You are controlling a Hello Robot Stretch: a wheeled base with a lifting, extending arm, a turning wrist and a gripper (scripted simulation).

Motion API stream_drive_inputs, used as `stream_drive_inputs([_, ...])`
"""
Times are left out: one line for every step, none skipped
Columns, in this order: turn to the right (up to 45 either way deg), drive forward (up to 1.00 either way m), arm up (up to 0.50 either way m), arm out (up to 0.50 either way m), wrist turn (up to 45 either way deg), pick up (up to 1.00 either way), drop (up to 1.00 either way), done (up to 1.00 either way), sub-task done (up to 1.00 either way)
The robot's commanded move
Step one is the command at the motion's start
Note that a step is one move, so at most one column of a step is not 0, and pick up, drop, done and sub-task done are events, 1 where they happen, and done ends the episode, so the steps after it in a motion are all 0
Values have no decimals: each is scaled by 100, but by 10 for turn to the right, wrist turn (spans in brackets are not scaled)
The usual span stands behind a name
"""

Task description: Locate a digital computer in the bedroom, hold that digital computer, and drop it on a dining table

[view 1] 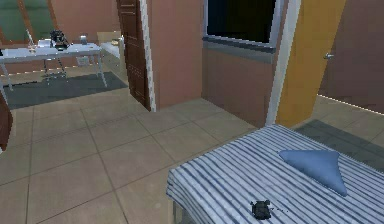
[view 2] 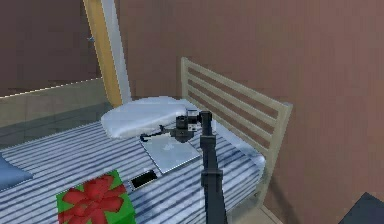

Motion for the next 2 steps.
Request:
stream_drive_inputs([0, 0, 0, 0, 30, 0, 0, 0, 0])
stream_drive_inputs([0, 0, -30, 0, 0, 0, 0, 0, 0])
